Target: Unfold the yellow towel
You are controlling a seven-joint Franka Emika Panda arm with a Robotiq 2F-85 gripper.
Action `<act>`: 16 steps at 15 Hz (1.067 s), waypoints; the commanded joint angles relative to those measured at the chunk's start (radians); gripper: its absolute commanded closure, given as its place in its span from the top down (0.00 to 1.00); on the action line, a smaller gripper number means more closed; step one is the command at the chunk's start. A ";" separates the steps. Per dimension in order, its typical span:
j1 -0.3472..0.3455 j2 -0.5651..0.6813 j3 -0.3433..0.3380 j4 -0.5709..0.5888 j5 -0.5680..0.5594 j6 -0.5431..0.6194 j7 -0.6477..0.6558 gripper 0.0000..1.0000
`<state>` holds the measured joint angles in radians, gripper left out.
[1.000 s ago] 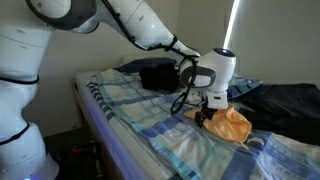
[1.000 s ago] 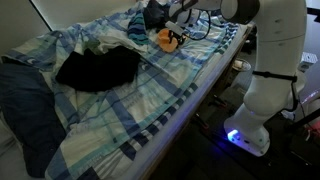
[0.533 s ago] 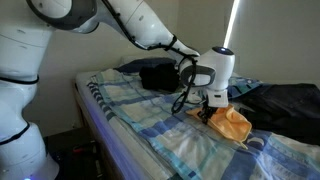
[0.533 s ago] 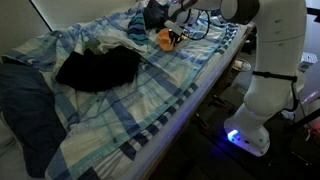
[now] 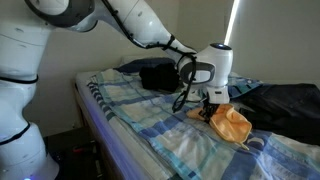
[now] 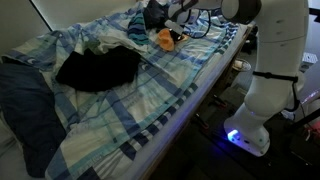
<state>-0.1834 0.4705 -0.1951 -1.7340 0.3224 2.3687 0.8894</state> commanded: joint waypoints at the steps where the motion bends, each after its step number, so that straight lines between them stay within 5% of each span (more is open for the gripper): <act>1: 0.048 -0.099 -0.050 -0.089 -0.107 -0.037 0.063 0.04; 8: 0.061 -0.191 -0.079 -0.145 -0.267 -0.180 0.142 0.04; 16: 0.035 -0.176 -0.061 -0.127 -0.245 -0.278 0.095 0.05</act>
<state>-0.1390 0.2946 -0.2659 -1.8636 0.0809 2.0935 0.9835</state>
